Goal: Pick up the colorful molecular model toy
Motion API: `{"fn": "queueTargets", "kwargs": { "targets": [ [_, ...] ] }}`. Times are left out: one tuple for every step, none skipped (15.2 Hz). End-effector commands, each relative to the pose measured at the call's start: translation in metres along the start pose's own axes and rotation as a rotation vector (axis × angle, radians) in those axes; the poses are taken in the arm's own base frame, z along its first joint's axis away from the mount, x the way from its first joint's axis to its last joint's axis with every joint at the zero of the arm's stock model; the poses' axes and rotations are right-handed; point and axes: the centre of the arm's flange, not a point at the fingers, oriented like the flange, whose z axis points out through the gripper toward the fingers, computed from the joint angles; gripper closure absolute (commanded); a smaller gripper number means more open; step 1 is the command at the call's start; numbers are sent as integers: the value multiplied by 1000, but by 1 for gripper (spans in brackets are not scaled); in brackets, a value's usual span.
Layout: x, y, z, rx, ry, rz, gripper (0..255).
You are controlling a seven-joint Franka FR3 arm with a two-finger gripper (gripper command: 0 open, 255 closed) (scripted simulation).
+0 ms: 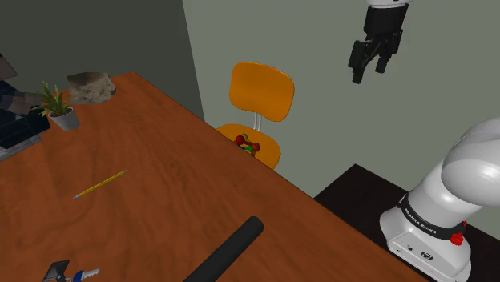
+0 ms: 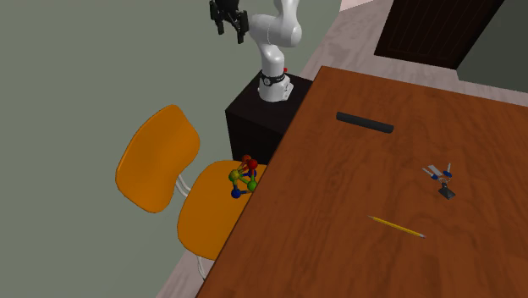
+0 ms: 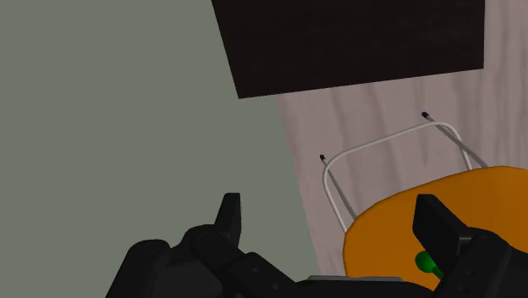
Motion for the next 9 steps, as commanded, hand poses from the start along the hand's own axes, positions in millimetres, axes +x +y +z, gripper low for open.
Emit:
{"fn": "queueTargets", "kwargs": {
  "targets": [
    [0, 0, 0, 0, 0, 0, 0],
    [7, -7, 8, 1, 1, -4, 0],
    [14, -15, 16, 1, 1, -8, 0],
    [21, -23, 25, 2, 2, -13, 0],
    [27, -30, 33, 2, 3, -17, 0],
    [34, -38, 41, 3, 4, -21, 0],
    [41, -45, 49, 3, 4, -25, 0],
    [48, -53, 57, 4, 5, -30, 0],
    [55, -61, 65, 4, 6, -34, 0]
  ]
}}
